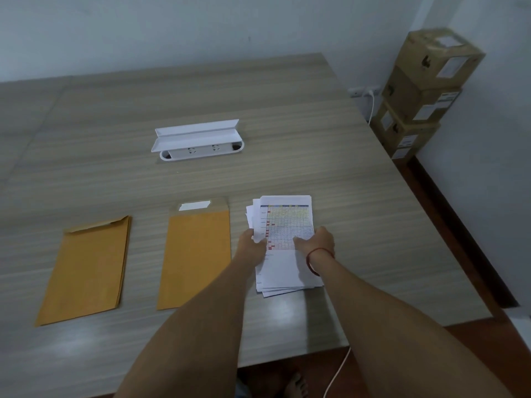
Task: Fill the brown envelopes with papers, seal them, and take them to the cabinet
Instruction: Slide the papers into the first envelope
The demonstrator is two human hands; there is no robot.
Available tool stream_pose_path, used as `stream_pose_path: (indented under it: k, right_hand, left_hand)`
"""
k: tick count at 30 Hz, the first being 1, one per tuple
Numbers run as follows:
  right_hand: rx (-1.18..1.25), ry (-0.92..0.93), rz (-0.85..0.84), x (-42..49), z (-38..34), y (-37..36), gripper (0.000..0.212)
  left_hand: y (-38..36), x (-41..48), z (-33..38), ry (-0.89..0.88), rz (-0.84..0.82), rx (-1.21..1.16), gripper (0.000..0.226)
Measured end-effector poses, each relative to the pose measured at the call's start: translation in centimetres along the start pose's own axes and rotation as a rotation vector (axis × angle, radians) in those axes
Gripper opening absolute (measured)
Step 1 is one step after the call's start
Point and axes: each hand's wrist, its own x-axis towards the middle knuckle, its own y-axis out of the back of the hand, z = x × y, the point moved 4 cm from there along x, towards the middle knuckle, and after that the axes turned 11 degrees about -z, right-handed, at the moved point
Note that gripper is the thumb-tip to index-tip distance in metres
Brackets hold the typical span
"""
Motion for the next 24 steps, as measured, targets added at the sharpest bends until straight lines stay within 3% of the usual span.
stream_pose_path:
  k: [7,17,24]
  right_hand:
    - [0.351,0.053,-0.027,0.1,-0.5,0.3,0.047]
    - [0.322,0.069,-0.202,0.2,-1.2,-1.5,0.034]
    - [0.262,0.209,-0.315,-1.9,-7.5,-2.8,0.029]
  left_hand:
    - [0.4,0.2,0.1,-0.029,0.006,-0.077,0.022]
    - [0.4,0.1,0.8,-0.016,0.013,-0.083,0.031]
    - [6.5,-0.8,2.8,-0.057,0.118,-0.134,0.028]
